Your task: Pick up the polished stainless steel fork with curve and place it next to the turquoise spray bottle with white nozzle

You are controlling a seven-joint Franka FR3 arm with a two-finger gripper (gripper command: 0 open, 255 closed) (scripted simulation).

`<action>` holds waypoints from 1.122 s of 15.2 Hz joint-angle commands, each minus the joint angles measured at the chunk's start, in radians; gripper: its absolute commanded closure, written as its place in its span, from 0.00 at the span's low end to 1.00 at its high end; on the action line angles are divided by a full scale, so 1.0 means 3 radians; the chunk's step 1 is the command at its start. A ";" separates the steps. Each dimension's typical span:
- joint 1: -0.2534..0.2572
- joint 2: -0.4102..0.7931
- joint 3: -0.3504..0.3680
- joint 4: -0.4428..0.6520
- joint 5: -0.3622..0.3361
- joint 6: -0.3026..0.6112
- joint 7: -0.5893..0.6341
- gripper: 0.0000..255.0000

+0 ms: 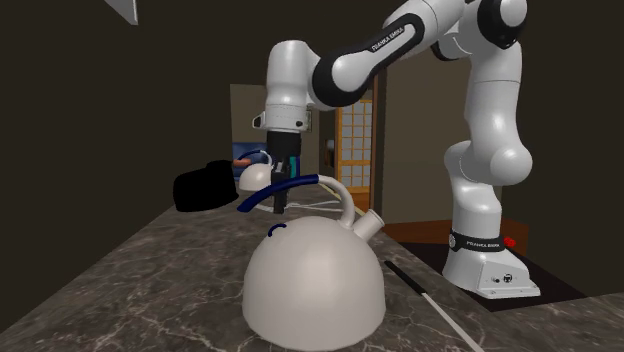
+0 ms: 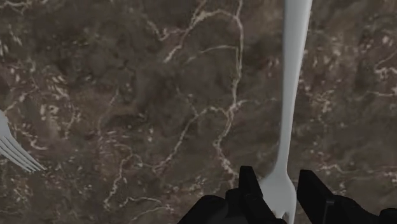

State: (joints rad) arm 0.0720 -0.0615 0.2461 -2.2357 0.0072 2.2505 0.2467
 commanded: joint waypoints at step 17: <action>-0.0002 -0.0278 -0.0025 0.0531 0.0070 -0.0803 -0.0054 1.00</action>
State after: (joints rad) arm 0.0707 -0.1437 0.2379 -2.0904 0.0281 2.0250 0.2288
